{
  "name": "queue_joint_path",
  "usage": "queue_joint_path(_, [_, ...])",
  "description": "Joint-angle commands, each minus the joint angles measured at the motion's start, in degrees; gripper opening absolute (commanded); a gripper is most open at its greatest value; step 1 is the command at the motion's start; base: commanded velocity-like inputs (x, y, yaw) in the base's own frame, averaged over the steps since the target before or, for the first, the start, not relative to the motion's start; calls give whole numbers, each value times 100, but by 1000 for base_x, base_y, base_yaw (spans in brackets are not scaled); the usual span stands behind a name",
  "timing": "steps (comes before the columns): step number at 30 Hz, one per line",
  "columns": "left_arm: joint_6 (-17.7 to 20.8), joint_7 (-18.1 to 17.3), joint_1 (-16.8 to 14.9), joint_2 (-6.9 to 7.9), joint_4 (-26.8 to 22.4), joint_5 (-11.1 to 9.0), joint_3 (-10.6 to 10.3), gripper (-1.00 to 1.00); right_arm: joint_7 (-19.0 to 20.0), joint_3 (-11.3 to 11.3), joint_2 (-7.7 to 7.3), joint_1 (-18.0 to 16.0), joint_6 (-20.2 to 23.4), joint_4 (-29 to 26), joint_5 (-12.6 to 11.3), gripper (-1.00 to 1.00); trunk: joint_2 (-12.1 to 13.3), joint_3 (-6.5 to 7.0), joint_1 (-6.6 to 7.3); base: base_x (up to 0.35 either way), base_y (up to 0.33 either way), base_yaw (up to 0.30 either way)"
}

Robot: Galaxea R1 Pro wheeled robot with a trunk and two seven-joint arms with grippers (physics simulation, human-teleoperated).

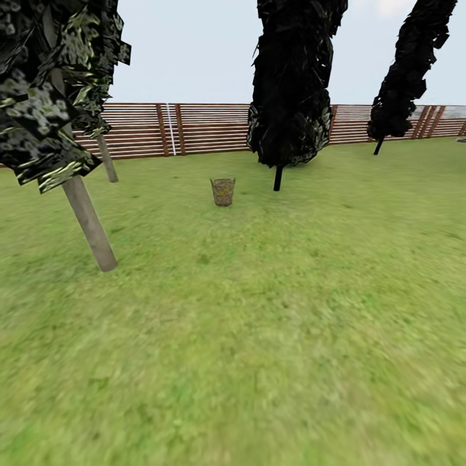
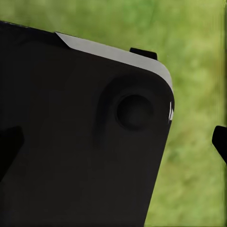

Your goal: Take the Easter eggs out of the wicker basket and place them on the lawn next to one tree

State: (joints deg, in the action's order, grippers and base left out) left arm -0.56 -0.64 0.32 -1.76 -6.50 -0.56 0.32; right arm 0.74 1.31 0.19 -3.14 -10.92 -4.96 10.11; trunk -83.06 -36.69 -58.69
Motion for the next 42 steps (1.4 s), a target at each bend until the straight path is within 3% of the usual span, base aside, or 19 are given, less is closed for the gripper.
queue_joint_path(1, [-6,-7,3,-1,-9,-6,3,100,0,10,-1,-3,-12,4,18,100,-2,-4,-3,333,0,0])
queue_joint_path(42, [-6,-7,3,0,-1,-6,12,100,-7,10,17,-3,-7,10,26,100,-2,-4,-3,333,0,0])
